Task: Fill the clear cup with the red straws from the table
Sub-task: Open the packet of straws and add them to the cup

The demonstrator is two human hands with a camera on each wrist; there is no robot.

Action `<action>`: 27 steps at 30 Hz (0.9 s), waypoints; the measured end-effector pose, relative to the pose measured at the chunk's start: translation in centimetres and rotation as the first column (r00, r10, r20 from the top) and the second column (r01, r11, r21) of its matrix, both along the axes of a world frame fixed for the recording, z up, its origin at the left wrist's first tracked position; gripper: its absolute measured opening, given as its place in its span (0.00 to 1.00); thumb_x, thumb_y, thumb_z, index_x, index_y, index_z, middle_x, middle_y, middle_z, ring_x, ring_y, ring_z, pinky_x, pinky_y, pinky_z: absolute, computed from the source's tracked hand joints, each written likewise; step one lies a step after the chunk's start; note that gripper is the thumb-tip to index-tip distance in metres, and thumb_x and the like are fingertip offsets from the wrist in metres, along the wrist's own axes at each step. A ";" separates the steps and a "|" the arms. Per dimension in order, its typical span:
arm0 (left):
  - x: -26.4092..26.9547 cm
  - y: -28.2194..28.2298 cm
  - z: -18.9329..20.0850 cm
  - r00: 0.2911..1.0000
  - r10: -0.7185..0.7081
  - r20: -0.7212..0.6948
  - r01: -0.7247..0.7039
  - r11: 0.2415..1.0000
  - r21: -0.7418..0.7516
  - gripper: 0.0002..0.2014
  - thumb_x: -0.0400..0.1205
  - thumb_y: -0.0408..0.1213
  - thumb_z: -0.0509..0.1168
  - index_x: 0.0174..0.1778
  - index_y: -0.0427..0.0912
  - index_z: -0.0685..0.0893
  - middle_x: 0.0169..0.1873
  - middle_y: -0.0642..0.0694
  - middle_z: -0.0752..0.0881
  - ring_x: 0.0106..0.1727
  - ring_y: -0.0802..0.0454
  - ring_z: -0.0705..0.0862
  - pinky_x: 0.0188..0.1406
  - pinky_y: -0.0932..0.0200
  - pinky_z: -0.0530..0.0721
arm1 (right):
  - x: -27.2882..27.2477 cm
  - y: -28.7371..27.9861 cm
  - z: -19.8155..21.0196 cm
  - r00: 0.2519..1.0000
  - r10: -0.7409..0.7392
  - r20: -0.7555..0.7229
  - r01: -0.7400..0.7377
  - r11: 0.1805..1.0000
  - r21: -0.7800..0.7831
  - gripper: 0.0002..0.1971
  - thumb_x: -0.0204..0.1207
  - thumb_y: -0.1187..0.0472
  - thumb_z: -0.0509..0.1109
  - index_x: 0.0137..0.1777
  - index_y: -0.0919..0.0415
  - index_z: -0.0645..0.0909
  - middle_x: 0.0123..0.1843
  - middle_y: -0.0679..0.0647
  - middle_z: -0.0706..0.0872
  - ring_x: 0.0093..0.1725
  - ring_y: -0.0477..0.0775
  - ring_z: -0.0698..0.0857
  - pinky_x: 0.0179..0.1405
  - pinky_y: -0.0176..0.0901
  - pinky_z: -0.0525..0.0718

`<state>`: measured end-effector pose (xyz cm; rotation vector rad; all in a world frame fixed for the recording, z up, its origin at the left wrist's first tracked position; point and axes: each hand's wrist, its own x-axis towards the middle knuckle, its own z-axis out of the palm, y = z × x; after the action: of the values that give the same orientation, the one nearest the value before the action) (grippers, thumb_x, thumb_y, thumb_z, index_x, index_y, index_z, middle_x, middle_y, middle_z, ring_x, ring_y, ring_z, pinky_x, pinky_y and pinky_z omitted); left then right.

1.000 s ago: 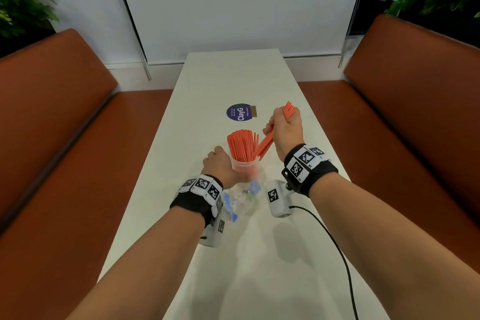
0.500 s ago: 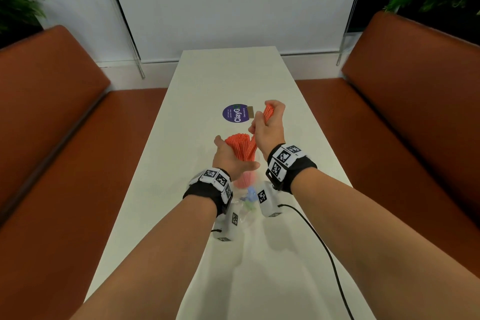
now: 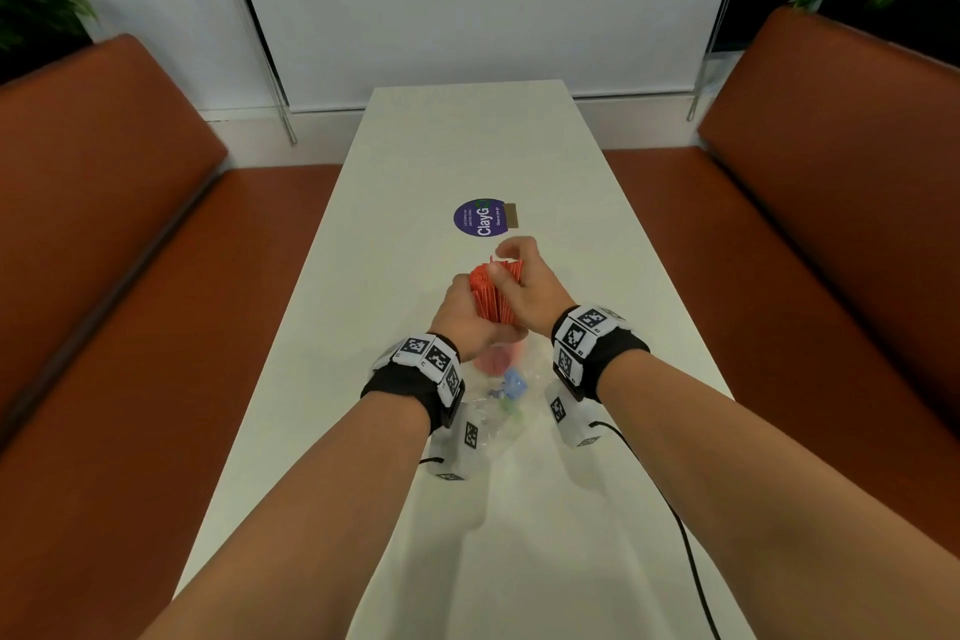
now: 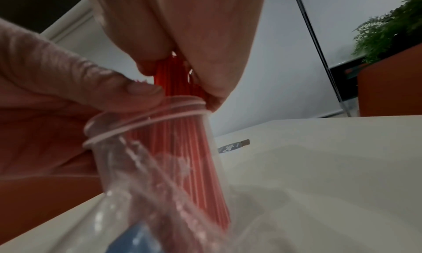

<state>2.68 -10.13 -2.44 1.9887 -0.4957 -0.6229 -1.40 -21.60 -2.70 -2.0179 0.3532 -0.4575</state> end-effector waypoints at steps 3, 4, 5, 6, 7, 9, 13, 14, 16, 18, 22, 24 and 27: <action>-0.2 0.0 0.0 1.000 -0.008 0.010 0.008 1.000 0.008 0.42 0.61 0.35 0.81 0.68 0.39 0.68 0.60 0.42 0.81 0.60 0.45 0.84 0.59 0.46 0.86 | -0.6 -0.3 -0.2 0.998 0.062 0.020 -0.060 0.992 -0.111 0.27 0.80 0.59 0.66 0.76 0.63 0.64 0.75 0.61 0.72 0.68 0.53 0.74 0.71 0.44 0.71; -0.2 0.0 0.1 1.000 -0.011 0.021 0.011 1.000 0.021 0.40 0.61 0.35 0.81 0.68 0.38 0.69 0.60 0.43 0.81 0.60 0.44 0.84 0.59 0.47 0.85 | -0.7 -0.3 -0.4 0.993 0.106 -0.047 -0.114 0.966 -0.234 0.28 0.80 0.58 0.66 0.78 0.64 0.63 0.78 0.61 0.70 0.73 0.56 0.72 0.74 0.45 0.69; -0.3 0.0 0.3 0.999 -0.017 0.033 0.015 0.999 0.038 0.39 0.63 0.34 0.80 0.68 0.37 0.69 0.58 0.43 0.82 0.59 0.44 0.84 0.57 0.48 0.85 | -0.8 -0.2 -0.8 0.984 0.132 -0.118 -0.165 0.926 -0.341 0.29 0.81 0.57 0.64 0.79 0.64 0.63 0.80 0.62 0.66 0.77 0.59 0.69 0.77 0.48 0.66; -0.4 0.1 0.4 0.999 -0.024 0.047 0.021 0.998 0.058 0.37 0.65 0.32 0.79 0.67 0.37 0.69 0.57 0.43 0.82 0.58 0.44 0.84 0.55 0.50 0.85 | -0.9 -0.2 -1.0 0.976 0.142 -0.168 -0.199 0.891 -0.409 0.29 0.82 0.56 0.63 0.80 0.65 0.61 0.82 0.63 0.63 0.80 0.61 0.65 0.80 0.50 0.62; -0.4 0.1 0.4 0.998 -0.031 0.058 0.026 0.997 0.076 0.35 0.67 0.31 0.78 0.68 0.37 0.69 0.55 0.43 0.82 0.56 0.45 0.84 0.53 0.52 0.83 | -0.9 -0.1 -1.2 0.971 0.144 -0.192 -0.217 0.871 -0.442 0.30 0.83 0.56 0.61 0.81 0.65 0.59 0.83 0.63 0.60 0.81 0.62 0.62 0.82 0.51 0.59; -0.5 0.4 0.4 0.996 -0.044 0.081 0.036 0.994 0.100 0.33 0.69 0.30 0.76 0.68 0.37 0.69 0.51 0.45 0.81 0.53 0.46 0.82 0.51 0.54 0.81 | -0.8 -0.1 -1.2 0.967 0.162 -0.196 -0.240 0.839 -0.489 0.30 0.84 0.56 0.59 0.82 0.63 0.55 0.85 0.61 0.56 0.83 0.63 0.59 0.83 0.53 0.57; -0.6 0.7 0.4 0.990 -0.094 0.109 0.079 0.987 0.137 0.30 0.72 0.30 0.73 0.69 0.34 0.69 0.48 0.46 0.80 0.50 0.46 0.80 0.48 0.55 0.78 | -0.6 0.0 -0.9 0.951 0.223 -0.216 -0.311 0.683 -0.661 0.28 0.84 0.56 0.55 0.82 0.63 0.56 0.85 0.61 0.57 0.84 0.65 0.54 0.85 0.55 0.53; -0.5 0.8 0.5 0.990 -0.101 0.097 0.087 0.986 0.142 0.31 0.72 0.31 0.74 0.69 0.35 0.69 0.49 0.47 0.80 0.50 0.48 0.79 0.48 0.56 0.77 | -0.5 0.0 -0.7 0.948 0.208 -0.240 -0.317 0.661 -0.680 0.27 0.85 0.58 0.55 0.82 0.64 0.58 0.85 0.61 0.58 0.85 0.64 0.53 0.85 0.52 0.51; -0.5 1.0 0.7 0.991 -0.105 0.085 0.093 0.986 0.141 0.33 0.70 0.34 0.77 0.69 0.38 0.71 0.52 0.47 0.80 0.52 0.49 0.79 0.51 0.57 0.76 | -0.5 0.0 -0.4 0.955 0.137 -0.264 -0.286 0.670 -0.685 0.25 0.86 0.60 0.53 0.81 0.65 0.59 0.84 0.60 0.60 0.85 0.61 0.53 0.84 0.47 0.50; -0.6 1.1 0.9 0.990 -0.107 0.087 0.094 0.986 0.141 0.33 0.70 0.35 0.77 0.70 0.39 0.72 0.53 0.48 0.81 0.55 0.49 0.80 0.53 0.58 0.77 | -0.7 0.2 -0.2 0.963 0.092 -0.254 -0.242 0.709 -0.663 0.24 0.86 0.62 0.51 0.81 0.63 0.59 0.84 0.60 0.62 0.85 0.60 0.56 0.84 0.46 0.53; -0.7 1.1 1.0 0.992 -0.104 0.069 0.095 0.988 0.125 0.33 0.71 0.38 0.77 0.70 0.41 0.72 0.52 0.50 0.80 0.56 0.49 0.81 0.52 0.59 0.75 | -1.9 0.0 0.3 0.986 0.148 -0.080 -0.169 0.859 -0.484 0.26 0.84 0.62 0.55 0.82 0.57 0.59 0.83 0.59 0.65 0.83 0.58 0.61 0.82 0.48 0.60; -0.8 1.2 1.0 0.991 -0.111 0.072 0.101 0.986 0.131 0.34 0.71 0.41 0.77 0.72 0.42 0.71 0.54 0.49 0.81 0.55 0.51 0.79 0.54 0.58 0.76 | -2.8 -0.9 0.0 0.990 0.138 -0.025 -0.133 0.871 -0.472 0.28 0.84 0.59 0.57 0.82 0.61 0.56 0.84 0.60 0.61 0.84 0.57 0.59 0.83 0.48 0.58; -0.7 1.3 0.9 0.991 -0.119 0.063 0.110 0.985 0.134 0.35 0.71 0.43 0.77 0.73 0.42 0.70 0.58 0.47 0.82 0.57 0.50 0.80 0.57 0.57 0.77 | -4.5 -2.1 -1.8 0.978 0.166 -0.130 -0.208 0.853 -0.479 0.33 0.83 0.55 0.56 0.83 0.65 0.49 0.86 0.59 0.50 0.85 0.53 0.52 0.84 0.44 0.53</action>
<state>1.97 -8.88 -1.49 2.1231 -0.6303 -0.6725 -5.95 -23.66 -4.49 -2.5471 0.0866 -0.3633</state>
